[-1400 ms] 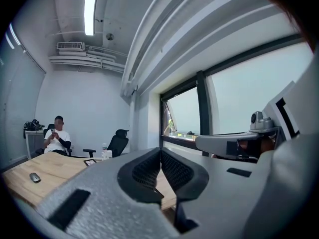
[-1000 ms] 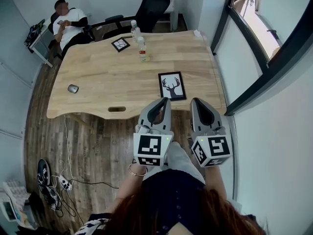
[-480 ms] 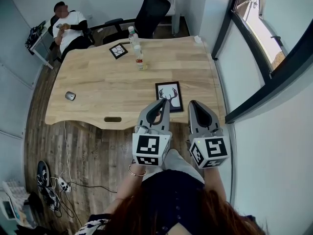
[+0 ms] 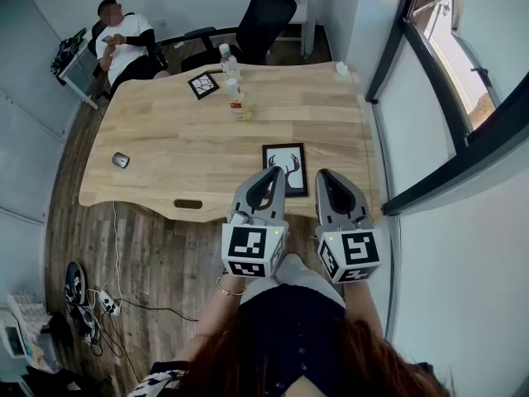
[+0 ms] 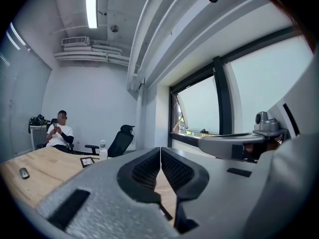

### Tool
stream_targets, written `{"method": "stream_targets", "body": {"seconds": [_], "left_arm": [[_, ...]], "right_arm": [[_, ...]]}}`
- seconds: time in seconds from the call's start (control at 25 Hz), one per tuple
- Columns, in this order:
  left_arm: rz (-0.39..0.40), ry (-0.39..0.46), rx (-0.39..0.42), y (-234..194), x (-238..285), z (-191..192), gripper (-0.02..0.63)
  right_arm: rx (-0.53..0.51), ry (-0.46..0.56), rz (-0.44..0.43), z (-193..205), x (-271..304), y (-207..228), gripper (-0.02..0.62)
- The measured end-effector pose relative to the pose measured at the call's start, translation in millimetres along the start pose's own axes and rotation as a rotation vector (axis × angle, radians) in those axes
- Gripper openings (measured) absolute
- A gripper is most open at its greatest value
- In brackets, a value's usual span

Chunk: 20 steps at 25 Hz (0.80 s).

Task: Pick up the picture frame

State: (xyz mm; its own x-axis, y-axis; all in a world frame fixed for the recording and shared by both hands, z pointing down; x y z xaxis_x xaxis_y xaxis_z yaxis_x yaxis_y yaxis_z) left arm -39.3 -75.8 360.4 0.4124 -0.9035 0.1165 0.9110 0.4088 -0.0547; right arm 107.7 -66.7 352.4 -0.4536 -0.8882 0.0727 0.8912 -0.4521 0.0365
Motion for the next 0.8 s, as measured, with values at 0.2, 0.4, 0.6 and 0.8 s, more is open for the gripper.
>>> {"method": "stream_targets", "body": {"seconds": [0.2,0.4,0.6,0.8], "left_arm": [[-0.028,-0.016,-0.004,1,10,7,0.029],[-0.046,-0.036,-0.042,-5,19,20,0.029],[-0.066,-0.059,-0.052,-14,27,30,0.029],[-0.066,-0.067,-0.053,-21,37,38,0.029]], "right_arm": [[-0.007,-0.028,-0.024,9,9,12,0.026],[-0.016,-0.07,-0.048,22,24,20,0.026],[-0.019,-0.102,-0.061,30,38,22,0.028],[-0.014,-0.124,-0.064,38,51,26,0.028]]}}
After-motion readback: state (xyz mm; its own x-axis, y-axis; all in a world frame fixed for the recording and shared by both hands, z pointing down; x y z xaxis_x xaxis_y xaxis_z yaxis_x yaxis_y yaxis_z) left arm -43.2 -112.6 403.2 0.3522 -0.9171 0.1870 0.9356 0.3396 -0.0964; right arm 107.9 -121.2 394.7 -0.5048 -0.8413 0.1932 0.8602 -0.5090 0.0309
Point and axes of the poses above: the fingertips, and each gripper's own axes: x forward along the fingers, y to its right, z out of its underside, the point moved 7 cm from there along -x, backward along the fingers, and after that the axes turned 2 degrees about -x, right-handed, at the moved point
